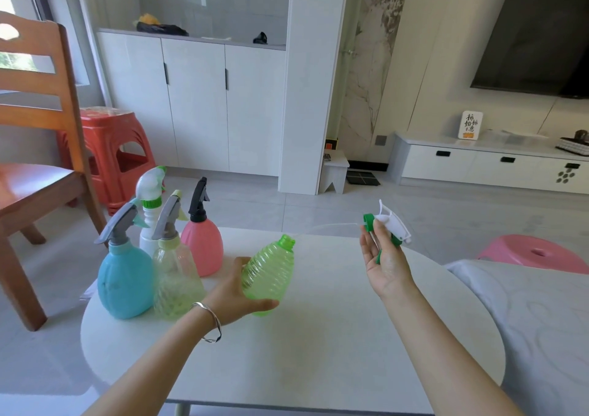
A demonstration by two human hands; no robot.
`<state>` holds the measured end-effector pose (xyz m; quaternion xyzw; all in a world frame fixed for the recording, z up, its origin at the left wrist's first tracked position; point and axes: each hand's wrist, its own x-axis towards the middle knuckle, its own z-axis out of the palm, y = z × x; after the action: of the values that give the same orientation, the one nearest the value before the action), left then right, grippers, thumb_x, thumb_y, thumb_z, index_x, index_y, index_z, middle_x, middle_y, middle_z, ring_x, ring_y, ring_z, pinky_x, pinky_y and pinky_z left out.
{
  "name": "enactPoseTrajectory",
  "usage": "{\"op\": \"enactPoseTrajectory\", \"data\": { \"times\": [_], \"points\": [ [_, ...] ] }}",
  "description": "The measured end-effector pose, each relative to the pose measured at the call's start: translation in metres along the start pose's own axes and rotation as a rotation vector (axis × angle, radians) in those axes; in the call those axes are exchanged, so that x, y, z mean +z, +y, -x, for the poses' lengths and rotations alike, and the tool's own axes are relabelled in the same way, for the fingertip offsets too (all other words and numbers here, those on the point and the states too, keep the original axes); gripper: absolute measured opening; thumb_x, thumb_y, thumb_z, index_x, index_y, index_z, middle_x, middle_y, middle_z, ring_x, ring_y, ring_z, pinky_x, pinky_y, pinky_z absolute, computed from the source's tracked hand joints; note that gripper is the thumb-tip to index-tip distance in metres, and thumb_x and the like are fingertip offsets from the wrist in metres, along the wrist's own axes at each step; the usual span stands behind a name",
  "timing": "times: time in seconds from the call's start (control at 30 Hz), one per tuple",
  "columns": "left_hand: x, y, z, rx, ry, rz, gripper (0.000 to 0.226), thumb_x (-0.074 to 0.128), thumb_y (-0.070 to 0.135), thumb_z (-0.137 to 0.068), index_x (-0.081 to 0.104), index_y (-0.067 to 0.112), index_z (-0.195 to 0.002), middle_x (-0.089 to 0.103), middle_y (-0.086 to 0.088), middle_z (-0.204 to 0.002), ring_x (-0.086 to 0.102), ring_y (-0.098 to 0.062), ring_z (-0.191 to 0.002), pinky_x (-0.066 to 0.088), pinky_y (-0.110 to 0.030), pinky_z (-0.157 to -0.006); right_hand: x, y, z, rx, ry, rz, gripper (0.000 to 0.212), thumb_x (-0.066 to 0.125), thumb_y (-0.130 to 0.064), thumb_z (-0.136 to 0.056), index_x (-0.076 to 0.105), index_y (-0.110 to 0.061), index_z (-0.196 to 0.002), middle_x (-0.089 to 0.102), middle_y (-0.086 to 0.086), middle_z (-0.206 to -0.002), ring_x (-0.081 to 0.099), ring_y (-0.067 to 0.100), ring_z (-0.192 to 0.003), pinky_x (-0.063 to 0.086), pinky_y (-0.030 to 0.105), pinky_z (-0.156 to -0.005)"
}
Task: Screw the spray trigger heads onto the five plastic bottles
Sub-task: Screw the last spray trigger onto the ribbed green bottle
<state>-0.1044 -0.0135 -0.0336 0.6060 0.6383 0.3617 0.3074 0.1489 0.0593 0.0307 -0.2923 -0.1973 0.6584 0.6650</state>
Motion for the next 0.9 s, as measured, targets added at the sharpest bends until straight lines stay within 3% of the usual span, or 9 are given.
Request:
{"op": "enactPoseTrajectory", "data": {
  "times": [0.1, 0.37, 0.57, 0.73, 0.8, 0.9],
  "points": [
    [0.003, 0.002, -0.001, 0.02, -0.015, -0.007, 0.089, 0.088, 0.037, -0.057, 0.032, 0.023, -0.125, 0.05, 0.014, -0.106, 0.054, -0.006, -0.097, 0.045, -0.021, -0.082, 0.0, 0.002, -0.001, -0.017, -0.024, 0.076, 0.013, 0.061, -0.009, -0.088, 0.062, -0.015, -0.1, 0.068, -0.001, -0.102, 0.066, 0.011, -0.093, 0.057, 0.018, -0.07],
    [0.011, 0.021, -0.001, 0.131, -0.067, 0.04, 0.095, 0.086, 0.042, -0.052, 0.034, 0.031, -0.13, 0.051, 0.009, -0.124, 0.052, -0.01, -0.114, 0.044, -0.029, -0.098, 0.007, 0.024, 0.01, -0.011, -0.244, 0.466, 0.017, 0.067, -0.009, -0.082, 0.066, -0.012, -0.099, 0.07, 0.007, -0.097, 0.068, 0.016, -0.09, 0.055, 0.022, -0.074],
    [0.011, 0.025, -0.003, 0.181, -0.068, 0.056, 0.089, 0.087, 0.036, -0.054, 0.037, 0.035, -0.127, 0.051, 0.011, -0.124, 0.05, -0.007, -0.114, 0.04, -0.02, -0.093, 0.006, 0.022, 0.011, -0.016, -0.296, 0.536, 0.023, 0.072, -0.009, -0.077, 0.066, -0.009, -0.1, 0.067, 0.01, -0.1, 0.065, 0.021, -0.097, 0.053, 0.031, -0.09],
    [0.009, 0.035, -0.001, 0.178, -0.083, 0.17, 0.082, 0.086, 0.04, -0.048, 0.04, 0.048, -0.115, 0.052, 0.017, -0.122, 0.055, 0.003, -0.105, 0.044, -0.005, -0.078, 0.005, 0.016, 0.01, -0.041, -0.303, 0.586, 0.017, 0.075, -0.009, -0.074, 0.07, -0.016, -0.088, 0.066, 0.001, -0.087, 0.064, 0.013, -0.086, 0.055, 0.024, -0.079],
    [0.008, 0.038, -0.001, 0.169, -0.111, 0.25, 0.079, 0.089, 0.025, -0.055, 0.043, 0.045, -0.116, 0.053, 0.013, -0.122, 0.063, 0.0, -0.094, 0.048, -0.007, -0.071, 0.004, 0.012, 0.009, -0.038, -0.328, 0.576, 0.021, 0.079, -0.014, -0.068, 0.07, -0.017, -0.086, 0.066, 0.004, -0.09, 0.064, 0.014, -0.088, 0.055, 0.026, -0.08],
    [0.006, 0.042, 0.0, 0.154, -0.147, 0.31, 0.077, 0.085, 0.01, -0.063, 0.044, 0.039, -0.121, 0.052, 0.017, -0.121, 0.062, 0.014, -0.082, 0.047, -0.004, -0.064, 0.003, 0.008, 0.009, -0.017, -0.381, 0.57, 0.036, 0.082, -0.025, -0.056, 0.07, -0.015, -0.088, 0.066, 0.008, -0.094, 0.063, 0.018, -0.091, 0.056, 0.028, -0.083]
  ]
}}
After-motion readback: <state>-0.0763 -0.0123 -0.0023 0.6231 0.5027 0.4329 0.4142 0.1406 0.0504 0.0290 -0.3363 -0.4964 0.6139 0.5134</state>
